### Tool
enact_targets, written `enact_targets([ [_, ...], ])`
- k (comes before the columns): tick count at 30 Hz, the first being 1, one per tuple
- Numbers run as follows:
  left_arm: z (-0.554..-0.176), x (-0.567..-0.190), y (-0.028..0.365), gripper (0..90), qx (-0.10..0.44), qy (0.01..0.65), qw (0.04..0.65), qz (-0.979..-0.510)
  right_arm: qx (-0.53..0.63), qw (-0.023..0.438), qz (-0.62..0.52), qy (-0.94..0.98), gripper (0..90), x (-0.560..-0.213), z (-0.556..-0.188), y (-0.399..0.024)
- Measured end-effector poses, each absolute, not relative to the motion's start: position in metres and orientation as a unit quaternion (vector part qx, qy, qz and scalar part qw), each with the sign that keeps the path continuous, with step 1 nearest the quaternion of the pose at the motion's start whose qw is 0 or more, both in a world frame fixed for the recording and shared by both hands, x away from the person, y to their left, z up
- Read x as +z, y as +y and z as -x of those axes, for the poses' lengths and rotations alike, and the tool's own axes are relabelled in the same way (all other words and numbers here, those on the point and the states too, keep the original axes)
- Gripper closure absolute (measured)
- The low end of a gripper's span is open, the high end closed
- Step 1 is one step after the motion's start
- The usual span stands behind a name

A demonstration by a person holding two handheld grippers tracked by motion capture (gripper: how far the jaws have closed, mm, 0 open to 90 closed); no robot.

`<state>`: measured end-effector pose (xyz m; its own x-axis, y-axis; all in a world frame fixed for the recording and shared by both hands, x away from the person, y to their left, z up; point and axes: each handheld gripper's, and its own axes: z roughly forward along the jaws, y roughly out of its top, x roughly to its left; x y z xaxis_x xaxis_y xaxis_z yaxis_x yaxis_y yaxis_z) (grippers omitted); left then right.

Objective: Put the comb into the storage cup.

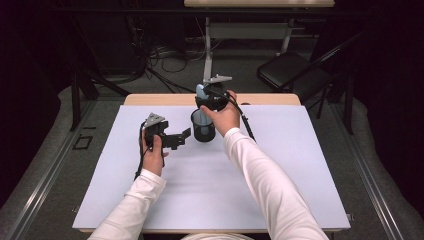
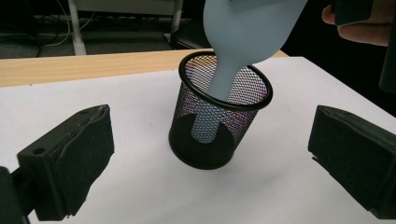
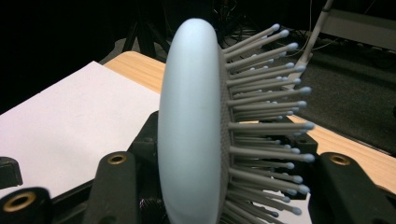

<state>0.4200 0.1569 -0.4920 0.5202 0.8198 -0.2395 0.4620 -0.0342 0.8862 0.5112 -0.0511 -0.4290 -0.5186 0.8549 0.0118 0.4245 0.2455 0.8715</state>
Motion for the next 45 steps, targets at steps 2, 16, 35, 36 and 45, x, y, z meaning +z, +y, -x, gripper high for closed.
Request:
enact_targets([
  [2, -0.4201, -0.4922, 0.1567, 0.5, 0.172, 0.459, 0.521, -0.699, 0.442, 0.245, -0.426, 0.750, 45.7, -0.4291, -0.5111, -0.0506],
  [16, -0.4203, -0.4924, 0.1577, 0.6, 0.171, 0.461, 0.520, -0.698, 0.444, 0.241, -0.435, 0.745, 44.7, -0.4291, -0.5113, -0.0506],
  [35, -0.4204, -0.4925, 0.1580, 0.5, 0.171, 0.462, 0.521, -0.697, 0.444, 0.240, -0.441, 0.742, 27.3, -0.4305, -0.5131, -0.0519],
  [36, -0.4205, -0.4924, 0.1581, 0.6, 0.171, 0.462, 0.521, -0.697, 0.443, 0.241, -0.442, 0.742, 24.7, -0.4307, -0.5135, -0.0522],
  [45, -0.4207, -0.4927, 0.1578, 0.6, 0.171, 0.462, 0.520, -0.698, 0.436, 0.250, -0.446, 0.741, 14.0, -0.4295, -0.5139, -0.0543],
])
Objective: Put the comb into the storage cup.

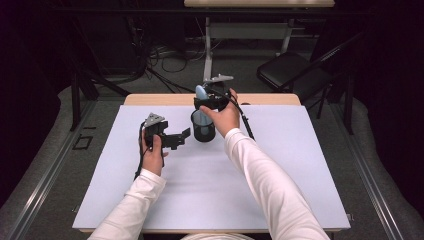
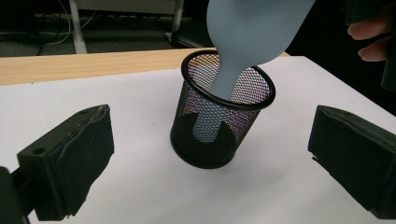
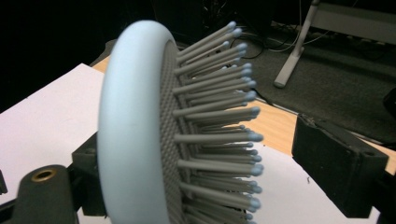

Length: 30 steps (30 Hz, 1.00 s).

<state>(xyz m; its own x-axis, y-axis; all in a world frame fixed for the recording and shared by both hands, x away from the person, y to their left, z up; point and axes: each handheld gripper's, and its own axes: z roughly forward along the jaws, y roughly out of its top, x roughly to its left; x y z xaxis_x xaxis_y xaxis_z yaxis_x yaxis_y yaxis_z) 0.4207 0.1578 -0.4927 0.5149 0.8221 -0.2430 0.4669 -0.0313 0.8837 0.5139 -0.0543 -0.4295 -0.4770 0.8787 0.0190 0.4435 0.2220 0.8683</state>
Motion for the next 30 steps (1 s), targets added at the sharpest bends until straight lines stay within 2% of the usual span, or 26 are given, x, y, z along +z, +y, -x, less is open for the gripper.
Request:
enact_targets([
  [3, -0.421, -0.493, 0.158, 0.5, 0.170, 0.461, 0.520, -0.698, 0.429, 0.262, -0.446, 0.740, 6.1, -0.428, -0.513, -0.054],
  [9, -0.421, -0.493, 0.157, 0.5, 0.171, 0.461, 0.520, -0.699, 0.423, 0.259, -0.443, 0.747, 0.0, -0.429, -0.511, -0.050],
  [15, -0.421, -0.493, 0.158, 0.6, 0.170, 0.462, 0.520, -0.698, 0.418, 0.261, -0.446, 0.747, 0.0, -0.429, -0.510, -0.046],
  [19, -0.421, -0.493, 0.158, 0.6, 0.171, 0.461, 0.521, -0.698, 0.344, 0.339, -0.430, 0.763, 0.0, -0.434, -0.504, -0.038],
  [22, -0.421, -0.493, 0.157, 0.6, 0.171, 0.461, 0.521, -0.698, 0.332, 0.319, -0.419, 0.782, 0.0, -0.437, -0.503, -0.034],
  [25, -0.421, -0.493, 0.158, 0.5, 0.171, 0.460, 0.520, -0.699, 0.354, 0.327, -0.428, 0.764, 3.8, -0.435, -0.502, -0.035],
  [30, -0.421, -0.493, 0.158, 0.5, 0.170, 0.462, 0.520, -0.698, 0.359, 0.326, -0.428, 0.763, 3.4, -0.434, -0.502, -0.035],
])
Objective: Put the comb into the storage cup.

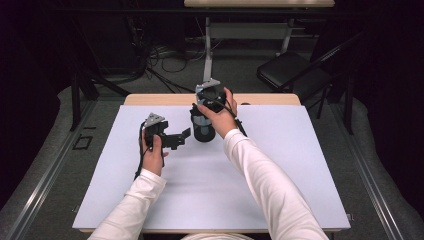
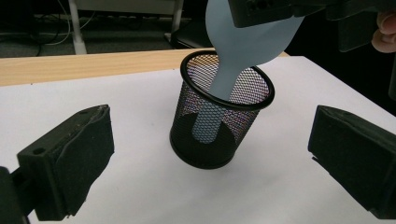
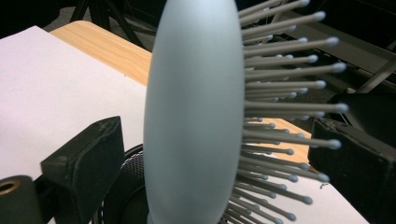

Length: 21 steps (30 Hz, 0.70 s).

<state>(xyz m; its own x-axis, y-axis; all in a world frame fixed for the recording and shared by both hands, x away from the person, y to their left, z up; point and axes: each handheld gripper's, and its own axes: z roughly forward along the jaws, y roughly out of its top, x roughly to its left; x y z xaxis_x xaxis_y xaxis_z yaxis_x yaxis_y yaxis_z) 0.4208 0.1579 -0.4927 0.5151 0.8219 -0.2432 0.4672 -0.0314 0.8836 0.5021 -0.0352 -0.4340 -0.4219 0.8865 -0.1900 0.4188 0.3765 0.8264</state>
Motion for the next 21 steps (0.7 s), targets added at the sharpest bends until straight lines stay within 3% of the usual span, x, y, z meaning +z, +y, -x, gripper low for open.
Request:
enact_targets([
  [21, -0.421, -0.493, 0.158, 0.5, 0.172, 0.462, 0.521, -0.697, 0.384, 0.316, -0.435, 0.750, 0.0, -0.423, -0.499, -0.042],
])
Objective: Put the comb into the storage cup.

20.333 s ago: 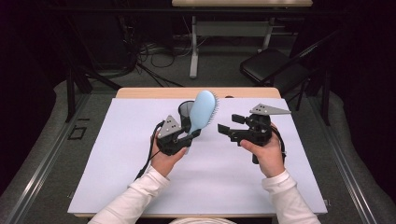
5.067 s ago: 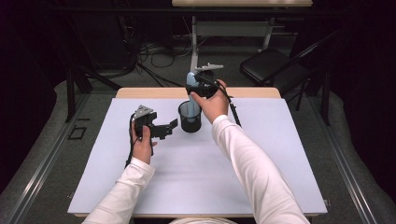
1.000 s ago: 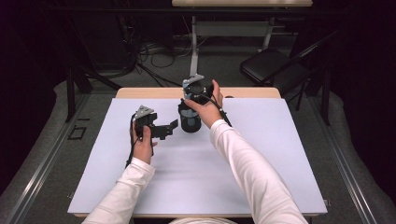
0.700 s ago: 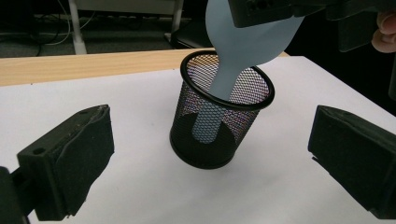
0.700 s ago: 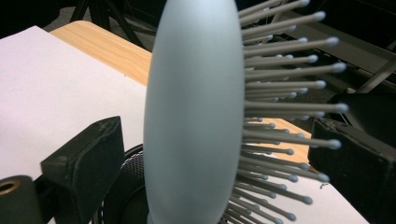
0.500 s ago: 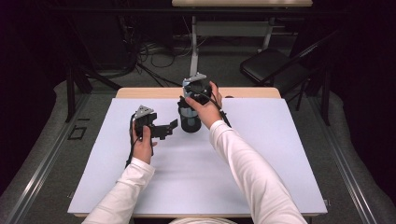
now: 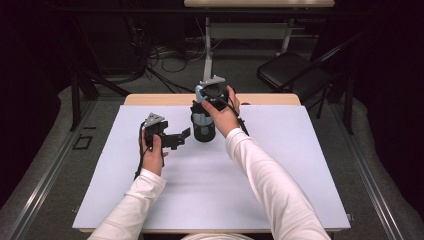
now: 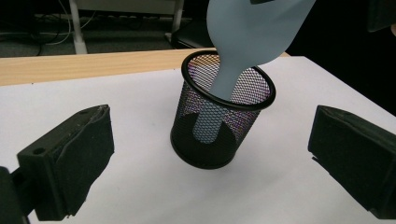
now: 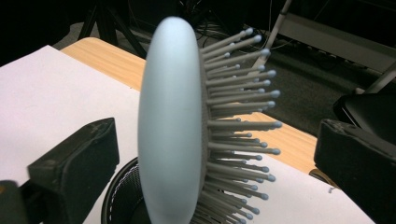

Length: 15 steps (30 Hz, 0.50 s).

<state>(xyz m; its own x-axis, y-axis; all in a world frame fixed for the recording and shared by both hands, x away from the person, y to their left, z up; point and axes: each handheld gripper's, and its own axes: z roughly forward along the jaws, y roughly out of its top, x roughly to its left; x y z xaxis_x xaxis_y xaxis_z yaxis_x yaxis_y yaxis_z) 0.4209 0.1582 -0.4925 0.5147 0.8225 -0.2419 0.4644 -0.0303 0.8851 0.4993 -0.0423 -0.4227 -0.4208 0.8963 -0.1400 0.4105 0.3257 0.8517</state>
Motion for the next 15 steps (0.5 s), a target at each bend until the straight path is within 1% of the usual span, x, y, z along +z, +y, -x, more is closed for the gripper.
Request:
enact_targets([
  [15, -0.421, -0.493, 0.159, 0.5, 0.172, 0.462, 0.519, -0.698, 0.399, 0.321, -0.426, 0.746, 0.0, -0.410, -0.488, -0.043],
])
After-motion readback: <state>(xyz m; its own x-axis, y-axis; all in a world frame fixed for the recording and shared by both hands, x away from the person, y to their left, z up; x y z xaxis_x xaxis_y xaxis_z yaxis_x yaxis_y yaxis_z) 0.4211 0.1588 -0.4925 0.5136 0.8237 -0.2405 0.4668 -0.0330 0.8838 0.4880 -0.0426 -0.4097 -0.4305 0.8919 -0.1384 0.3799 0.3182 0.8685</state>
